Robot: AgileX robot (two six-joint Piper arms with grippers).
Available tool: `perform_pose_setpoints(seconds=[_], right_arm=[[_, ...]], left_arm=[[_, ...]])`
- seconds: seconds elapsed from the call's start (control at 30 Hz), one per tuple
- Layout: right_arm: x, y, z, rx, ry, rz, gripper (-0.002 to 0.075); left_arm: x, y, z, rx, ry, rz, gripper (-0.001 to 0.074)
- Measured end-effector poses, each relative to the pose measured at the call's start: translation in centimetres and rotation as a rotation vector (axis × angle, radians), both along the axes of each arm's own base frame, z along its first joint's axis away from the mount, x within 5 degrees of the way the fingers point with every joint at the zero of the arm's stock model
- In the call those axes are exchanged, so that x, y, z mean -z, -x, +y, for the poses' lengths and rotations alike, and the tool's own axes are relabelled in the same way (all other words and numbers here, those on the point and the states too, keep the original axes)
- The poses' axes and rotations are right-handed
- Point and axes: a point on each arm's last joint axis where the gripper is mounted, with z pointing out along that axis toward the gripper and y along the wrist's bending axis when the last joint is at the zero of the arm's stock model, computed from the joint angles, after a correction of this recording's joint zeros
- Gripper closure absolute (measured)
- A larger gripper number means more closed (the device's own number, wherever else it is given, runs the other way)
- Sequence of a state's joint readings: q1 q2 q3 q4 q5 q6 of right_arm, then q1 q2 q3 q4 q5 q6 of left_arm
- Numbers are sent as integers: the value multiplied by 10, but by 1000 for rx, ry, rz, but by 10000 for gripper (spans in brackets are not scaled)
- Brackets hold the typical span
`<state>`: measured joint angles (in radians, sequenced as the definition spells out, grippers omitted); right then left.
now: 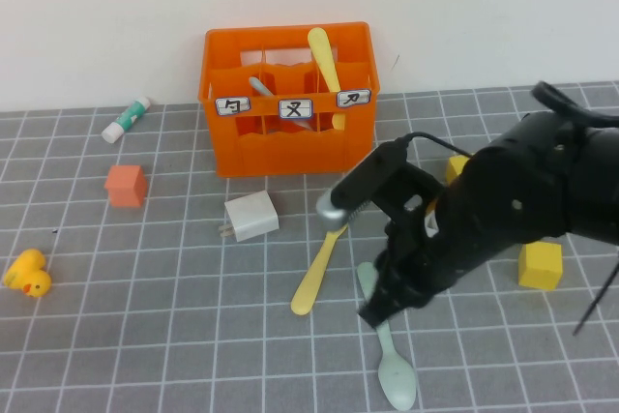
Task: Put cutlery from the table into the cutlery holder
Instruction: Pick up the spoon
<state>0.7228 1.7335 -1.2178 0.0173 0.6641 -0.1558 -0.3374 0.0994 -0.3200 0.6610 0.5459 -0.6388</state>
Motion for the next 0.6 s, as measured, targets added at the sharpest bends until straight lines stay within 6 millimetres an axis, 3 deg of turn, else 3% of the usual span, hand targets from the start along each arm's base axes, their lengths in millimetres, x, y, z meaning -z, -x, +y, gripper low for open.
perform_pose_setpoints(seconds=[0.2, 0.6], right_arm=[[18, -10, 5, 93, -55, 60, 410], [52, -24, 9, 234, -39, 93, 367]], left_arm=[[-1, 8, 3, -1, 5, -61, 735], [0, 7, 3, 1, 5, -58, 735]])
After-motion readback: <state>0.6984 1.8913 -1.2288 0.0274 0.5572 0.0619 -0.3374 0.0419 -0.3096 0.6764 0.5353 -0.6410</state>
